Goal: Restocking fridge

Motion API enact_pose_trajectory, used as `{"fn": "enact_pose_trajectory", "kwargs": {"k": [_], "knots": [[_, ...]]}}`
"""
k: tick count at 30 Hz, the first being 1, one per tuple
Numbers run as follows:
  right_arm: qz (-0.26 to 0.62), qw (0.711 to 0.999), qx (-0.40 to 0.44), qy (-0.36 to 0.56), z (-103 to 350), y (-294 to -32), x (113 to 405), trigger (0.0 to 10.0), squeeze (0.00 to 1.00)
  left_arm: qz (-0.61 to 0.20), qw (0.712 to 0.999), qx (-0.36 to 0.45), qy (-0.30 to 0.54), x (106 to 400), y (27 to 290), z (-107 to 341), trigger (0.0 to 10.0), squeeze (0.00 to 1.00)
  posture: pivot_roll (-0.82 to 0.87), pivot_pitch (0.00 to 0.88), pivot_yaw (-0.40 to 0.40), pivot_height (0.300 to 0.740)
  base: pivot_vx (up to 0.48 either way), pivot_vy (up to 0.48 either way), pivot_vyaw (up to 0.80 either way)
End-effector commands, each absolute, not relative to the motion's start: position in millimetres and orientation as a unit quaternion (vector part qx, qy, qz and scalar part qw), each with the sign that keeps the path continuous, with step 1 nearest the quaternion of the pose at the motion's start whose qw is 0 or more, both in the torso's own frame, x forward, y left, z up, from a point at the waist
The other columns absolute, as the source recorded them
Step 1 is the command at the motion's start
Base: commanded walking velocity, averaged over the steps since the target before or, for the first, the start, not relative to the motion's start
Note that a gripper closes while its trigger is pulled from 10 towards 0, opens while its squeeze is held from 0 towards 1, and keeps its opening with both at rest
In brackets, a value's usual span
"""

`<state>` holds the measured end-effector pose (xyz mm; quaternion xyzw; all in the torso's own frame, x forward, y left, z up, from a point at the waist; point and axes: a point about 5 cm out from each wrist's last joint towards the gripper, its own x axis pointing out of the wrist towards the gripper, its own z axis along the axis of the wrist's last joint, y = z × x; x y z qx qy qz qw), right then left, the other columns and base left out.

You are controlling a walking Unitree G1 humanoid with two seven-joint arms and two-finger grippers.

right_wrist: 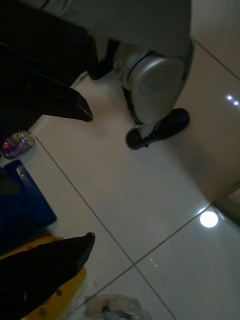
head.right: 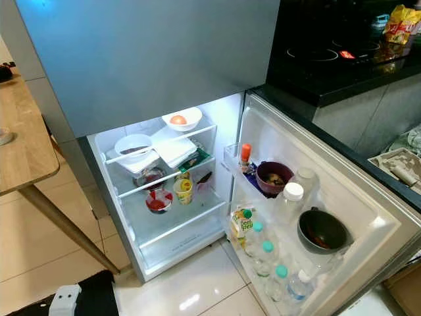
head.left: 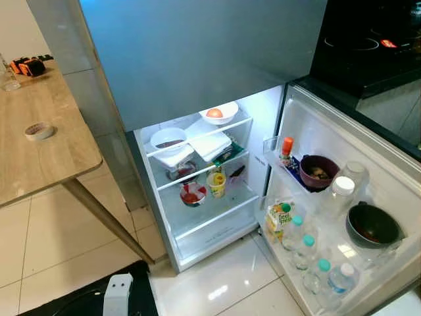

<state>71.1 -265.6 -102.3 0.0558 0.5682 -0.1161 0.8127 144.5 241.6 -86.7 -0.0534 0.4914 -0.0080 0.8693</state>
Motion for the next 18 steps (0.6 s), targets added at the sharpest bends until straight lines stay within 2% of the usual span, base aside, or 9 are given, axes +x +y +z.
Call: {"fn": "enact_pose_trajectory", "kwargs": {"k": [1,6,12,18], "knots": [[-0.109,0.815,0.050,0.567,-102.3,-262.4,78.1,10.0,0.00,-0.007,0.866,-0.054,0.497,143.8,236.5,-88.8,10.0,0.00,-0.03,0.000,0.024,0.740,0.000,0.000,0.00],[-0.091,0.825,0.034,0.556,-100.0,-258.0,94.8,10.0,0.00,-0.006,0.861,-0.043,0.507,143.3,231.6,-90.9,10.0,0.00,-0.03,0.000,0.007,0.740,0.000,0.000,0.00],[-0.081,0.826,0.024,0.557,-99.4,-257.1,98.6,10.0,0.00,-0.009,0.860,-0.046,0.508,143.4,226.7,-92.1,10.0,0.00,-0.03,0.000,-0.004,0.740,0.000,0.000,0.00],[-0.067,0.825,0.013,0.561,-100.1,-253.3,100.7,10.0,0.00,-0.013,0.855,-0.045,0.516,138.7,218.7,-95.8,10.0,0.00,-0.03,0.000,-0.010,0.740,-0.286,0.000,0.00]]}}
